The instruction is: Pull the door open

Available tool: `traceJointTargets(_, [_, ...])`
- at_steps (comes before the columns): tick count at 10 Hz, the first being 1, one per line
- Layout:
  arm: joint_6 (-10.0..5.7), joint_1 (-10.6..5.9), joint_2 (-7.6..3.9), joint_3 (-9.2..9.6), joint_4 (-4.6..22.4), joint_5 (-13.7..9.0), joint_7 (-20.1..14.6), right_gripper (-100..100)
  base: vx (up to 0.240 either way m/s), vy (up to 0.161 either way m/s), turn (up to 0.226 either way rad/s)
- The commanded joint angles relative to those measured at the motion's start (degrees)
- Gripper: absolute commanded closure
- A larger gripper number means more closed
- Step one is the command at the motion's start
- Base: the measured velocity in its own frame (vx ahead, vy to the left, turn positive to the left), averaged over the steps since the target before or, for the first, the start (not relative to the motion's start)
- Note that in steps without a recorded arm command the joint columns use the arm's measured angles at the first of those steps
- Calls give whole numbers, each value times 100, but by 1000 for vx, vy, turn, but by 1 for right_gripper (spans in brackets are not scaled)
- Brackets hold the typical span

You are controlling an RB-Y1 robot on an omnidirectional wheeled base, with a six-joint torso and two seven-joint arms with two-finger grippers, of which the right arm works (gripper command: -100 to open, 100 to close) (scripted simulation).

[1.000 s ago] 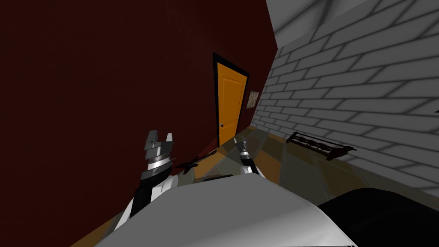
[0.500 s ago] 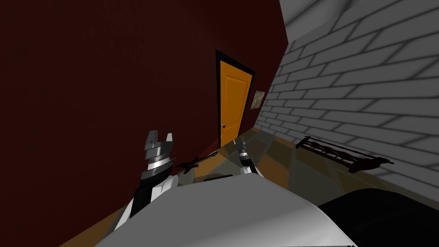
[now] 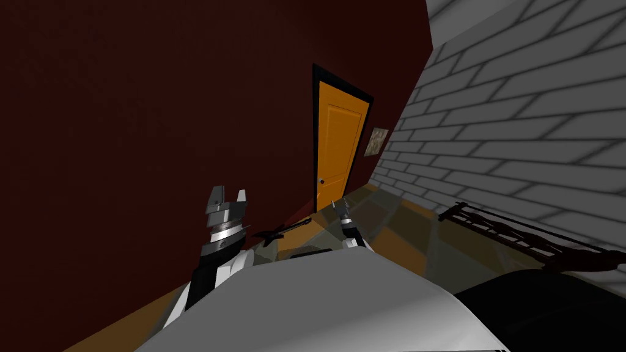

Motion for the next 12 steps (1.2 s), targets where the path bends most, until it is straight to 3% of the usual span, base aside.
traceJointTargets(1, [-42,-55,-25,44,164,-71,-172,-100,79,-62,107])
traceJointTargets(12, [-266,-388,-199,319,1214,-548,-1251,-100,76,-65,120])
